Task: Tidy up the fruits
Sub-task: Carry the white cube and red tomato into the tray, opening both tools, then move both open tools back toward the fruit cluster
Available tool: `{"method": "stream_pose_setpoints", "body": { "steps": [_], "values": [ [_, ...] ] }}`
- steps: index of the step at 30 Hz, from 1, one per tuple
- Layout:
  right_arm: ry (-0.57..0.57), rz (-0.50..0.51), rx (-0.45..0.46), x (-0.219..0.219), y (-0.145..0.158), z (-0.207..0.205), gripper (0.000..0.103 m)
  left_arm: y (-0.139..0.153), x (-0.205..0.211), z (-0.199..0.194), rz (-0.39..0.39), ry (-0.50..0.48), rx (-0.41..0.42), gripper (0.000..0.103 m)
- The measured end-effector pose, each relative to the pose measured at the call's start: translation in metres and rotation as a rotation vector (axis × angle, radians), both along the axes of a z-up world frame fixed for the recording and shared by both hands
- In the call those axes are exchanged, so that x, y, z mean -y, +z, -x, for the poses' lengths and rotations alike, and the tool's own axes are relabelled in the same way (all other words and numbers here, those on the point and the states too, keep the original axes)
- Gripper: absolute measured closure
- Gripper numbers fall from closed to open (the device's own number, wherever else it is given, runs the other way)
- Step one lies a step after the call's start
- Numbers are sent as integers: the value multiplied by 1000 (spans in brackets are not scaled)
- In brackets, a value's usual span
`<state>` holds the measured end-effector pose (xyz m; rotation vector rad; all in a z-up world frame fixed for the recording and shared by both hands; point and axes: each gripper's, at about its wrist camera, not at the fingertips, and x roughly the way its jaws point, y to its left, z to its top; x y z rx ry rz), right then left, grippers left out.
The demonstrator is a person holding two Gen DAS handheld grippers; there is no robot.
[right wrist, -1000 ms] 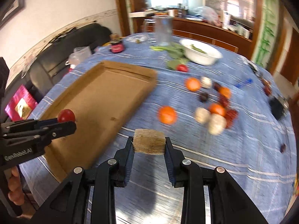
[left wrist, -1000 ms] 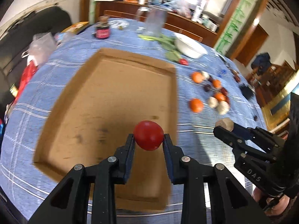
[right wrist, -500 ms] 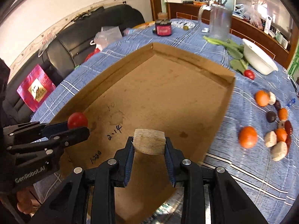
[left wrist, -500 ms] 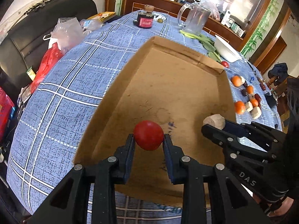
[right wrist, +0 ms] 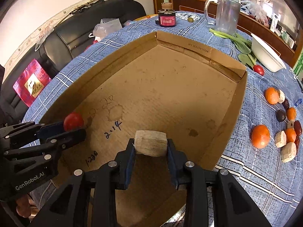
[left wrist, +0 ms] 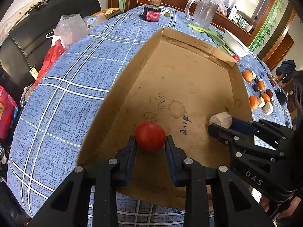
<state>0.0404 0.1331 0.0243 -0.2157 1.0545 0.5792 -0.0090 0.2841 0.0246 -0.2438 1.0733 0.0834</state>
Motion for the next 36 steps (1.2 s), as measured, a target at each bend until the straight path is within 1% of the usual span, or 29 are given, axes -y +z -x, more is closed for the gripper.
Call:
{"method": "stream_pose_setpoints", "body": {
  "steps": [1, 4, 6, 9, 11, 13, 15, 17, 20, 22, 26, 32, 36],
  "values": [
    [-3, 0, 1, 1, 0, 0, 60, -1, 0, 0, -1, -2, -2, 73],
    [0, -9, 9, 3, 5, 3, 59, 1, 3, 2, -12, -8, 3, 73],
    [1, -4, 32, 5, 11, 7, 59, 2, 4, 4, -10, -12, 0, 72],
    [-17, -15, 85, 14, 26, 11, 60, 11, 6, 10, -18, -9, 24, 66],
    [-71, -26, 125, 29, 38, 11, 58, 18, 7, 13, -33, -8, 49, 61],
    [-135, -32, 141, 47, 45, 6, 53, 27, 8, 17, -52, -4, 76, 58],
    [-198, -28, 151, 65, 49, -1, 52, 33, 9, 17, -58, -4, 92, 56],
    [-263, -13, 141, 84, 45, -10, 53, 37, 9, 16, -59, -5, 102, 56],
    [-322, -6, 110, 100, 34, -20, 53, 41, 10, 13, -65, -6, 107, 56],
    [-344, 15, 87, 105, 24, -24, 53, 41, 10, 12, -68, -8, 102, 56],
    [-347, 4, 32, 104, 8, -33, 53, 39, 7, 10, -67, -1, 93, 56],
    [-306, 8, 32, 86, 4, -43, 53, 44, -12, 10, -65, 37, 97, 56],
    [-267, -9, 30, 64, 6, -55, 53, 47, -23, 11, -64, 68, 106, 56]
  ]
}}
